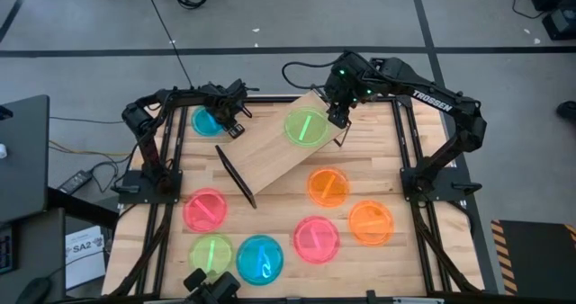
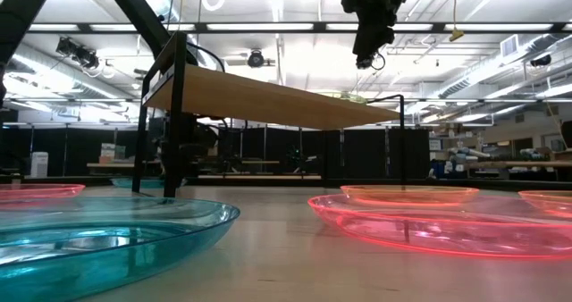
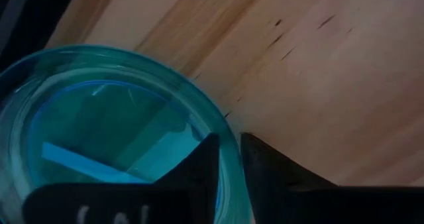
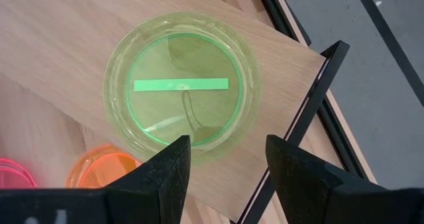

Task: Place and stack plates onto a shelf
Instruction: Put the top left blue plate on the shelf

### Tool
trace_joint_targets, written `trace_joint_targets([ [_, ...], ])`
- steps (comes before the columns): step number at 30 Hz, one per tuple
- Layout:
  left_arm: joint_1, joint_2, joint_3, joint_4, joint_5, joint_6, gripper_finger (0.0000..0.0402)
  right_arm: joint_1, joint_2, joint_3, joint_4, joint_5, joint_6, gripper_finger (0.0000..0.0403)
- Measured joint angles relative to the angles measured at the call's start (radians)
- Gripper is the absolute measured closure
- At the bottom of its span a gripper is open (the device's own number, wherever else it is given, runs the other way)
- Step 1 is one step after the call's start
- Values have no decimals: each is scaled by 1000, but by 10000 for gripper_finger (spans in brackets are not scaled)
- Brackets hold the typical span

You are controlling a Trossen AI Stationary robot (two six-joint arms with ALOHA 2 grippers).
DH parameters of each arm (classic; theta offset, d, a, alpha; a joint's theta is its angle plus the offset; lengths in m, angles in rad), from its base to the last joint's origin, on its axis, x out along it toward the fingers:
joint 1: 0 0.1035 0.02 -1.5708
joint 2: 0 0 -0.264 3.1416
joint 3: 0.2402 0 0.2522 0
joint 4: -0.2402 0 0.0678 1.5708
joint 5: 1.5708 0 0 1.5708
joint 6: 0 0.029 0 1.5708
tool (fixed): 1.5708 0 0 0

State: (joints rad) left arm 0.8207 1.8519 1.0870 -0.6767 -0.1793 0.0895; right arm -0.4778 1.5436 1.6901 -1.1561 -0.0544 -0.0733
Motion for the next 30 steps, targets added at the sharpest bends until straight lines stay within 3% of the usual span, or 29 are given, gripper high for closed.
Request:
trace_joint_targets([
  [11, 0, 0, 0, -2, -21, -1, 389, 0, 0, 0, 0, 0, 0, 199],
  [22, 0, -16, -1, -41, -45, 0, 395, 0, 0, 0, 0, 0, 0, 199],
  [30, 0, -110, -2, -105, -63, 1, 396, 0, 0, 0, 0, 0, 0, 199],
])
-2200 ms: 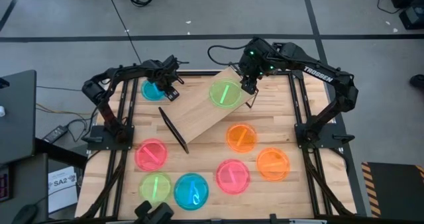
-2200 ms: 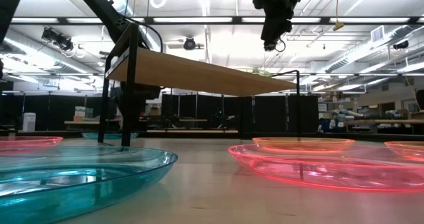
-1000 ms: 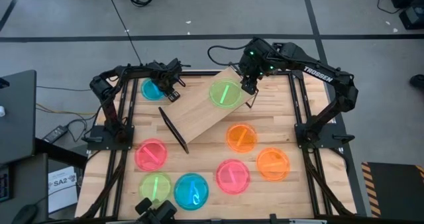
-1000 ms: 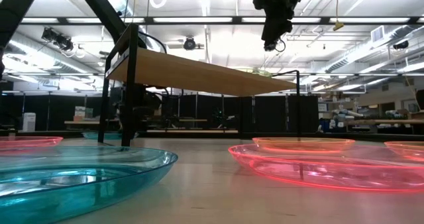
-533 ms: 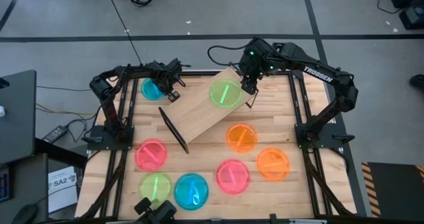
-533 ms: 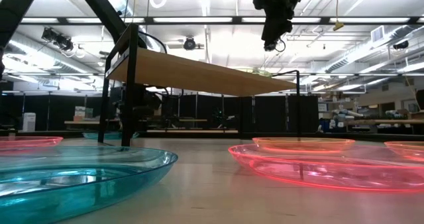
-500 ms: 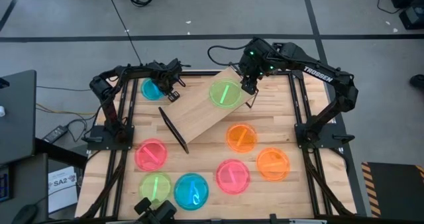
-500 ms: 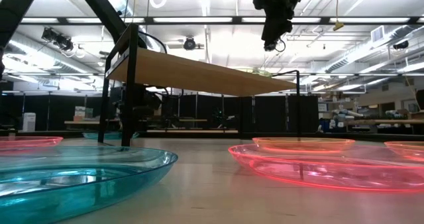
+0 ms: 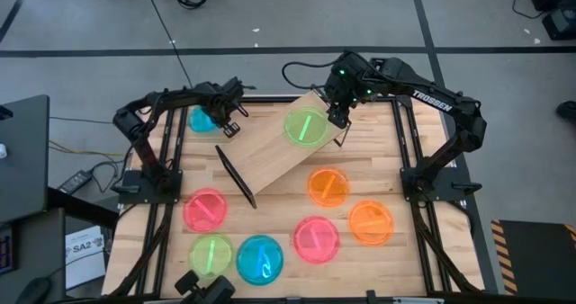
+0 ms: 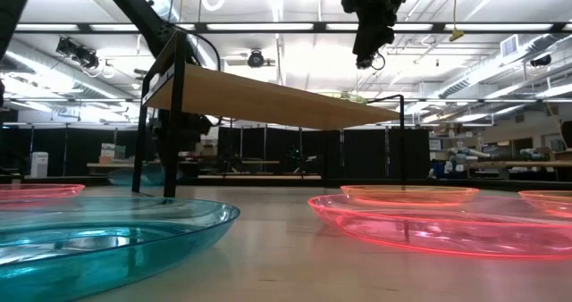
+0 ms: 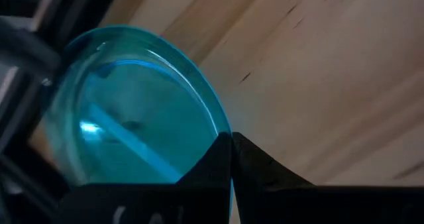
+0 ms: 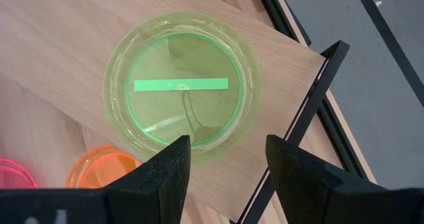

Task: Place and stack plates onto a shelf
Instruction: Put the top left blue plate on the shelf

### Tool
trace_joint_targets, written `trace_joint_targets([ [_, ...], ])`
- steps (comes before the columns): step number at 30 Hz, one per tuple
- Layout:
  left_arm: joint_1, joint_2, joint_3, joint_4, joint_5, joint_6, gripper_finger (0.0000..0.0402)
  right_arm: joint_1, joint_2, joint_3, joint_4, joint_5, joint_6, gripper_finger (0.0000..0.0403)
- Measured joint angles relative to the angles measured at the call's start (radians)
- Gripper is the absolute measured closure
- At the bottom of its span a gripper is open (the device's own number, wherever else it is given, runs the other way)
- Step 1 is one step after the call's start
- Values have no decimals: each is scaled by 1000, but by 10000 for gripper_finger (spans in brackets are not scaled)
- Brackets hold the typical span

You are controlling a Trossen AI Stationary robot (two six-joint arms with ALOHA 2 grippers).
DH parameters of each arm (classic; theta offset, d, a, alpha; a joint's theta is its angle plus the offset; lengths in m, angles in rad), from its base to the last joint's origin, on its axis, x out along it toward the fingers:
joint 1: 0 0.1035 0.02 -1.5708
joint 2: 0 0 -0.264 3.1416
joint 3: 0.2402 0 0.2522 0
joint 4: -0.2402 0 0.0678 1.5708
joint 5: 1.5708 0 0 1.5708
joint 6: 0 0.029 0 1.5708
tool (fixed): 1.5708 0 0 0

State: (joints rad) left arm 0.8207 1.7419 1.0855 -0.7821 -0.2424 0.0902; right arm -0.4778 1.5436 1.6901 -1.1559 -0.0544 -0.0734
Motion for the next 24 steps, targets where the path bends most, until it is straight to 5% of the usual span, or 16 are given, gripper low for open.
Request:
trace_joint_targets([
  [24, -1, -414, 1, -141, -10, -27, 397, 0, 0, 0, 2, 0, 2, 199],
])
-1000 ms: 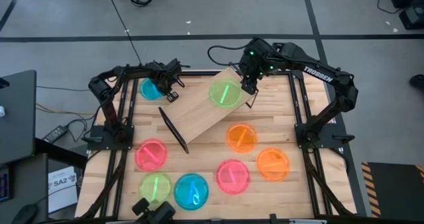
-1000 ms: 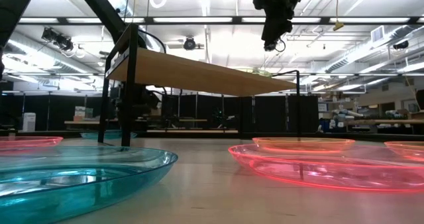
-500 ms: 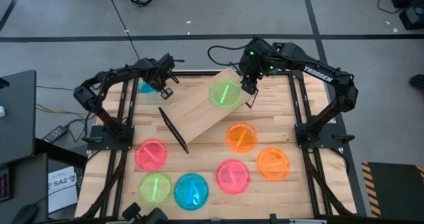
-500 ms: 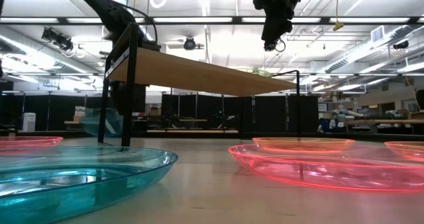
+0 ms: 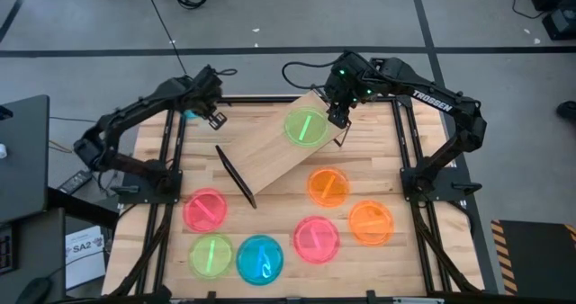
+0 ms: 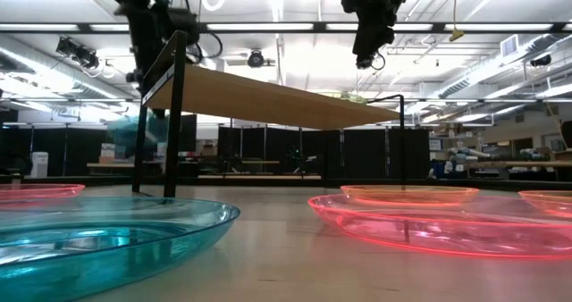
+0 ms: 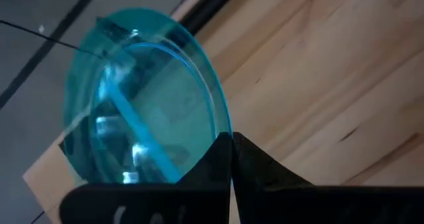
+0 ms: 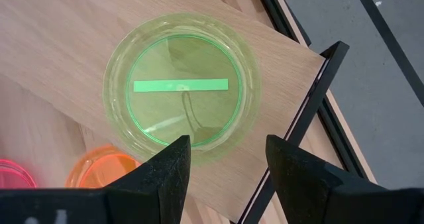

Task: Place and stack plates onto a shelf
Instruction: Put the top left blue plate on the shelf

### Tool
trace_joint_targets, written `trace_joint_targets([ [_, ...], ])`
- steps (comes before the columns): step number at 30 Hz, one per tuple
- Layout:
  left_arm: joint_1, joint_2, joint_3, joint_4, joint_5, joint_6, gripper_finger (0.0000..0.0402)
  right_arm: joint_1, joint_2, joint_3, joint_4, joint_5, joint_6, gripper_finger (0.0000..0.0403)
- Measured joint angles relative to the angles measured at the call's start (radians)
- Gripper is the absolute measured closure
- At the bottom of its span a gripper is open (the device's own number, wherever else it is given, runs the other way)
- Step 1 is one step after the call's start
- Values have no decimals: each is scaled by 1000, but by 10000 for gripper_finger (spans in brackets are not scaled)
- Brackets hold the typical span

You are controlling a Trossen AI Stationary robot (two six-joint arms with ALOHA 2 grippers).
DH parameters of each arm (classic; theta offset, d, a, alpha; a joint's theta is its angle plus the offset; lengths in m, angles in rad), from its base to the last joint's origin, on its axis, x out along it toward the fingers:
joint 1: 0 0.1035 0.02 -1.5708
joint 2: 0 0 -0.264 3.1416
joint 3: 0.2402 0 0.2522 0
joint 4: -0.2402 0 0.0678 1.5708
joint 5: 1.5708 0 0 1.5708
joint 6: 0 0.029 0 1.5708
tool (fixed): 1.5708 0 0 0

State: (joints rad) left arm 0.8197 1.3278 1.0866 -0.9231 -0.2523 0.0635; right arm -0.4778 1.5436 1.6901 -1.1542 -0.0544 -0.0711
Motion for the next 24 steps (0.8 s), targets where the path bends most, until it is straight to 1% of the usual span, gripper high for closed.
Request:
trace_joint_targets([
  [4, -17, -74, 0, -1, 0, 0, 397, 0, 0, 0, 0, 0, 0, 199],
  [10, -93, -172, 0, 10, 2, 0, 397, 0, 0, 0, 1, 0, 0, 199],
  [17, -242, -244, 0, 36, 2, 1, 397, 0, 0, 0, 2, 0, 1, 199],
  [24, -416, -250, 1, 96, 2, 0, 397, 0, 0, 0, 9, 0, 1, 199],
])
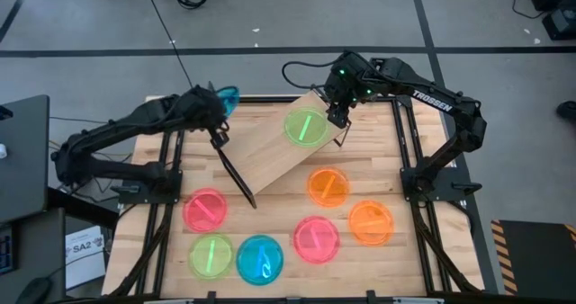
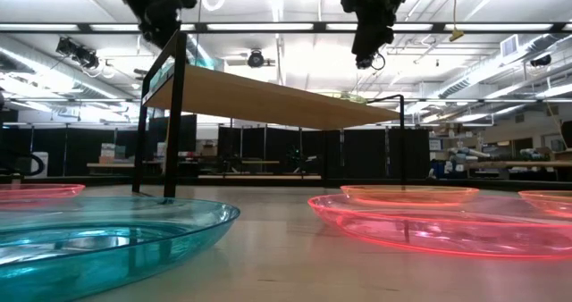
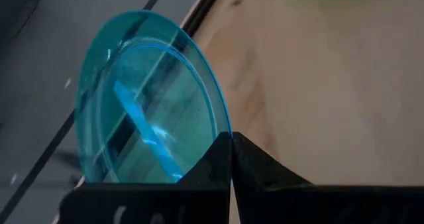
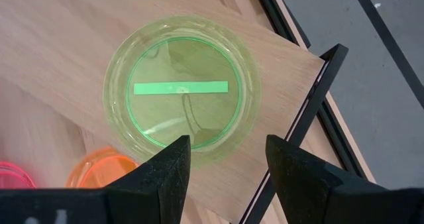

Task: Place and stack plates onto a shelf
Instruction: Put the top left blue plate on the shelf

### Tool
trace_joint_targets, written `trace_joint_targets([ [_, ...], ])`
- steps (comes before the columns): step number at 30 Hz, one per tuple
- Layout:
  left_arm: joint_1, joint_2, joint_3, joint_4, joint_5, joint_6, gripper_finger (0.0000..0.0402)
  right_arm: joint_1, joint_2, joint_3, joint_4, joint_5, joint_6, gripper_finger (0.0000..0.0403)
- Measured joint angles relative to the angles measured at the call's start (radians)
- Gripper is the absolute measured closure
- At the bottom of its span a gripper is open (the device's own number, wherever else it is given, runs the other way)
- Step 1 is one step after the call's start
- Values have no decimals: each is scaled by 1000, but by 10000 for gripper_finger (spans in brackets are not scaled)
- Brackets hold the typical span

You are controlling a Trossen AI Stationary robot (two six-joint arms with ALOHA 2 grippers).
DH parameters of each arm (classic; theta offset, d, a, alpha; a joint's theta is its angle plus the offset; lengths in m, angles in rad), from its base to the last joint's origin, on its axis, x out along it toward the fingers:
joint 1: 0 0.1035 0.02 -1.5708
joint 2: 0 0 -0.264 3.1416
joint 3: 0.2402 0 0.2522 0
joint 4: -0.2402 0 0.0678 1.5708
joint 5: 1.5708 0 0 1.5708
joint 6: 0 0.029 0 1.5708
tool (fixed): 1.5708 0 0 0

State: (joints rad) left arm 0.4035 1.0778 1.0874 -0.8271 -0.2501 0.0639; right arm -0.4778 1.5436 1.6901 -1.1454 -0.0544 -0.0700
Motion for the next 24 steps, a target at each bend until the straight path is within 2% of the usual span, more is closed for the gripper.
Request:
trace_joint_targets([
  [16, -340, 2, 0, 158, 1, -1, 397, 0, 0, 0, 0, 0, 33, 199],
  [24, -454, 28, -1, 216, 1, -32, 397, 0, 0, 0, 0, 0, 33, 199],
])
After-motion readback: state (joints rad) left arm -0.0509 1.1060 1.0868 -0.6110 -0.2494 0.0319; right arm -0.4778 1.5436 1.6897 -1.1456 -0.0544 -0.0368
